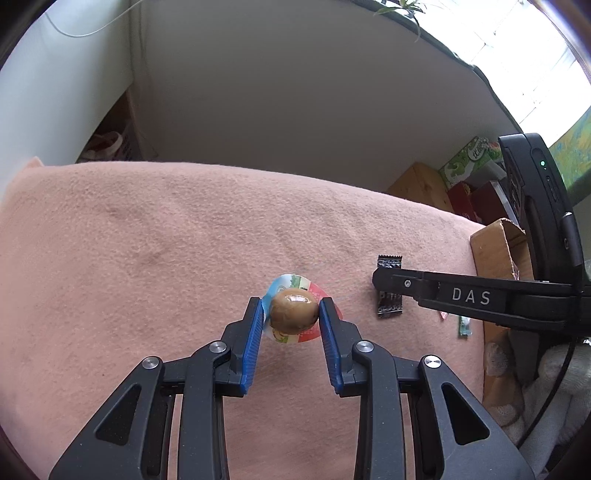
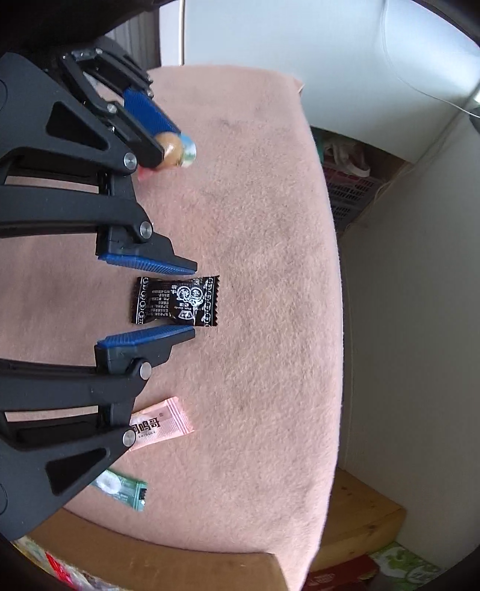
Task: Organize snacks
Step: 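Grasp the black wrapped candy with the right gripper while the left grasps the round brown candy, then carry the black candy and brown candy over the box with both grippers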
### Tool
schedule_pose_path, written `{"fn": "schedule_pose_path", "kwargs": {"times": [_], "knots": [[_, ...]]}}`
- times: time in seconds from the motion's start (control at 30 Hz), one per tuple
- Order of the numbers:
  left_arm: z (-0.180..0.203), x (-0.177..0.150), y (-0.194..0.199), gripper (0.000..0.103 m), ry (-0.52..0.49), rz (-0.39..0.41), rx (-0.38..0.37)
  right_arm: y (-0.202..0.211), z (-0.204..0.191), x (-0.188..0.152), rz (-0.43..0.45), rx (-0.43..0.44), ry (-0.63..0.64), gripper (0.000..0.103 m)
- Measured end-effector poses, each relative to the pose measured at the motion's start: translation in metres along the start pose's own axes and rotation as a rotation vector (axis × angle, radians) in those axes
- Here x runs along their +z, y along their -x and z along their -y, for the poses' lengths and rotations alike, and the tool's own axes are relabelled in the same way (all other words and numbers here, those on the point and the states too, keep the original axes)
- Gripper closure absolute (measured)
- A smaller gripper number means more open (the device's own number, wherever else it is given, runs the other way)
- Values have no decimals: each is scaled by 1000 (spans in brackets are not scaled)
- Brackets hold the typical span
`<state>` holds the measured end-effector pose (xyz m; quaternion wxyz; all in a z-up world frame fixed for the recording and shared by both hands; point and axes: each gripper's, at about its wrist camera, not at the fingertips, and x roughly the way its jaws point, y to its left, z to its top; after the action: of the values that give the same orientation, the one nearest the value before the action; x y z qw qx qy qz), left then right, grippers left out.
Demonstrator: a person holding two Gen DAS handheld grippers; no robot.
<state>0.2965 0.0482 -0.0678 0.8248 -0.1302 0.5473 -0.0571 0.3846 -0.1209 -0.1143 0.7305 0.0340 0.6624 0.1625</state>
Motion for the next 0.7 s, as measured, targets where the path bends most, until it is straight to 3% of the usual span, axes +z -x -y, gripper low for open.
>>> {"fn": "schedule_pose_path", "kwargs": {"times": [0.1,0.33,0.5,0.7], "knots": [[-4,-1,1,74,13,3,3,-3,-10,-3,-30,-2,47,74],[-8,-3,4,74,26,5,10,-4,-33,-12,-14,-105,206,78],[-3,-3,6,74,20,7,11,3,-27,-18,0,-65,164,78],[10,0,22,74,-15,24,-11,51,-8,-33,75,-1,117,78]]}}
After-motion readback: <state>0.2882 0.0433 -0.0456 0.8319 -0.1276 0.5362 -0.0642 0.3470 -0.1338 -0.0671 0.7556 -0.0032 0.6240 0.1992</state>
